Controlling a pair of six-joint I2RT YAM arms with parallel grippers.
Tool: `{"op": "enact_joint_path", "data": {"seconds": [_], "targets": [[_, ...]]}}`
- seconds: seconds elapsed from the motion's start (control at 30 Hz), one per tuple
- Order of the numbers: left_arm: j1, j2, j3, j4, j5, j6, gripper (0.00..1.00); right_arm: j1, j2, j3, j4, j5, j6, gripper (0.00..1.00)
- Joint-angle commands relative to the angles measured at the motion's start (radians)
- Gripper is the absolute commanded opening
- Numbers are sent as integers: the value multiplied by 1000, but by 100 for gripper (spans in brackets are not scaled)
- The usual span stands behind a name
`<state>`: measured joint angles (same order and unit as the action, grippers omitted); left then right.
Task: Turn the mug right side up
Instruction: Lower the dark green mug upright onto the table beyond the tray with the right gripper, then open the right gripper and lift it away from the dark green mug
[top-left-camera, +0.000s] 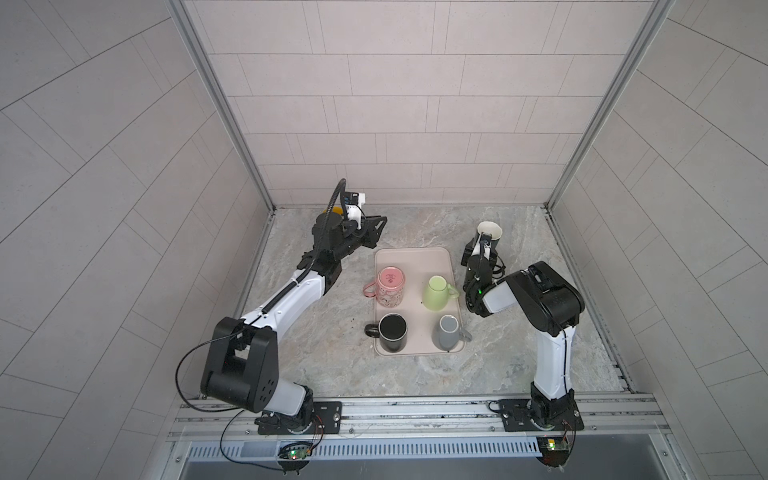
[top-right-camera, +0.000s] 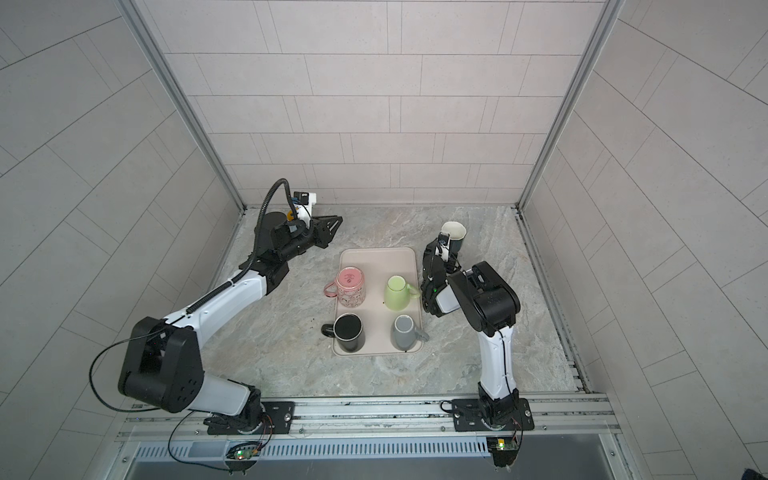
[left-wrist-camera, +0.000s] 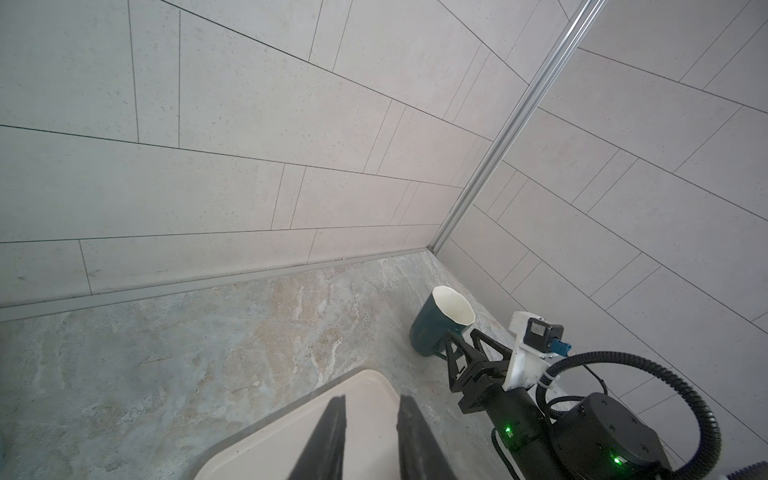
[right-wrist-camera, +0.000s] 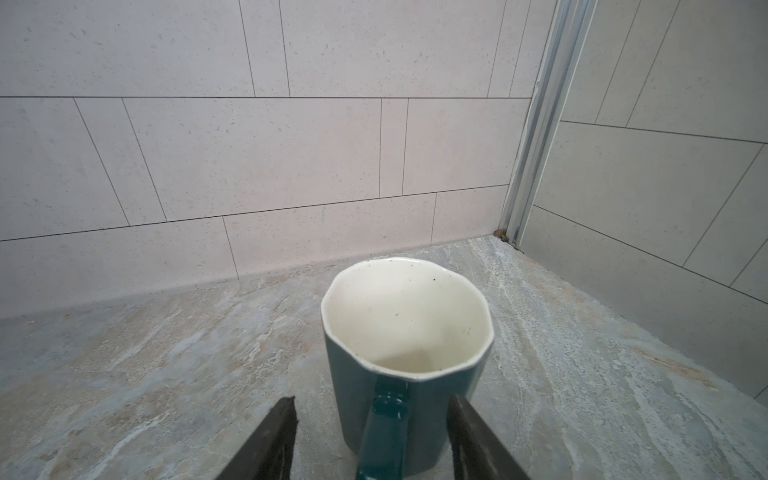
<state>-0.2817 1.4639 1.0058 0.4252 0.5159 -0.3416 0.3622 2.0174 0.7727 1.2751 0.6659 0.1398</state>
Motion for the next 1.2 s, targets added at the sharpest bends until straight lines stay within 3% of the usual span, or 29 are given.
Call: {"op": "enact_joint_path", "data": {"seconds": [0.0,0.87,1.0,1.17], "targets": [[5,-33,-13,60,15,-8,27,9,-45,-17,-7,36,12,59],[5,-81,-38,95,9,-30,27,56,-190,-132,-88,74,33,62],[6,-87,-35,92,-2,-33,27,66,-324,-161,-214,40,52,63],[8,-102,-32,67,-28,-24,28,66,-571,-145,-596,-49,144,65]]}}
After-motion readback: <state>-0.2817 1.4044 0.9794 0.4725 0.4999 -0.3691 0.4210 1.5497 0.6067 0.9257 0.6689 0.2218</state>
